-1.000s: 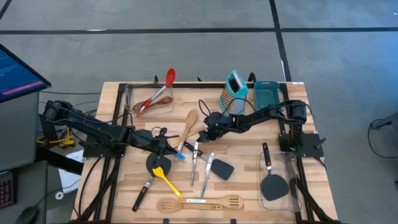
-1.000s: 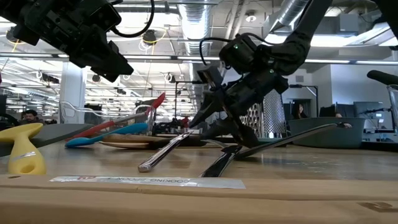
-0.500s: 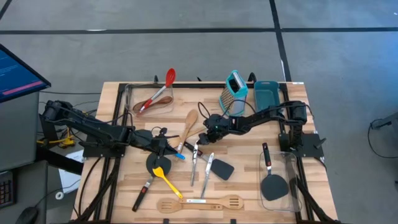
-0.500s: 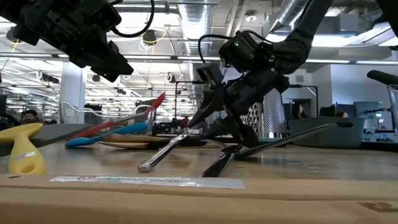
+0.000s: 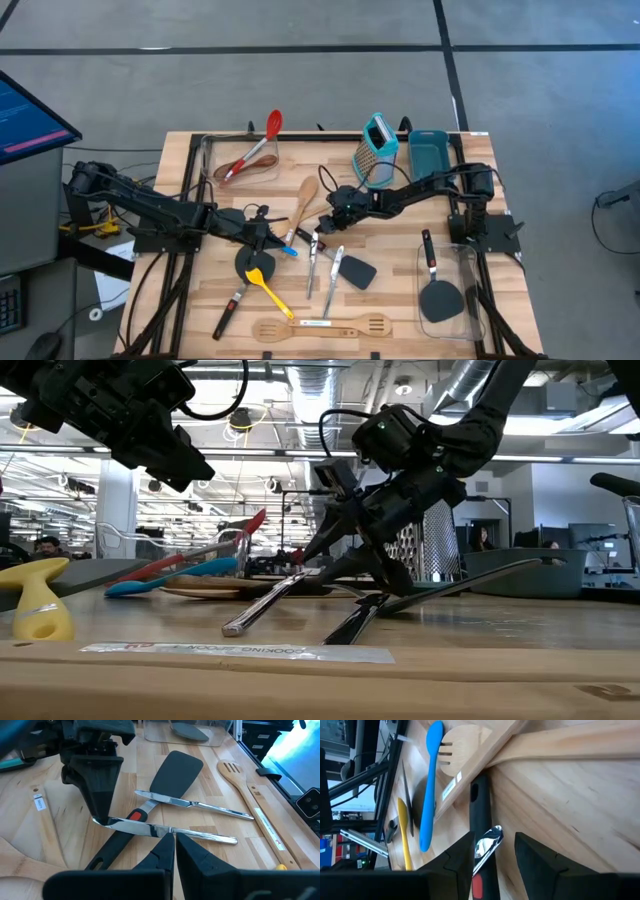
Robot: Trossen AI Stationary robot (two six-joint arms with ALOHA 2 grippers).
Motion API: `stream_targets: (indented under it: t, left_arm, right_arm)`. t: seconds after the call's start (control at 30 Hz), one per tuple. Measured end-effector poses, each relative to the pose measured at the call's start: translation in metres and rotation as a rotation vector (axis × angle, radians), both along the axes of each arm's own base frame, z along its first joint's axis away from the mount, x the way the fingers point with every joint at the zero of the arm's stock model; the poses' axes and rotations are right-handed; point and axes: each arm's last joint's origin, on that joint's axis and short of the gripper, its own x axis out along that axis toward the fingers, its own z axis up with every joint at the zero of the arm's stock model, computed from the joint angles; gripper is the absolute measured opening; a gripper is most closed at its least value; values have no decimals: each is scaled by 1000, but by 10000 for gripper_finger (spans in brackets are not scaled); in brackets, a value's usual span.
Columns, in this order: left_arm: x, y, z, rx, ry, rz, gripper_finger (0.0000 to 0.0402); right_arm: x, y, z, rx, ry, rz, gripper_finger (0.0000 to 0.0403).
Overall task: Pick & Place Kitchen Items
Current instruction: Put the left silver knife into the green bin
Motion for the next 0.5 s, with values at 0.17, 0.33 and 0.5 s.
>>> stream_targets:
  t: [0.17, 0.33, 0.5]
  left_arm:
    - [0, 0, 0, 0, 0, 0, 3]
    - [0, 0, 0, 0, 0, -1, 3]
    - [0, 0, 0, 0, 1, -1, 3]
  right_arm:
    - [3, 0, -8, 16, 17, -10, 133]
    - [15, -1, -15, 37, 34, -3, 133]
    - [20, -1, -10, 13, 45, 20, 132]
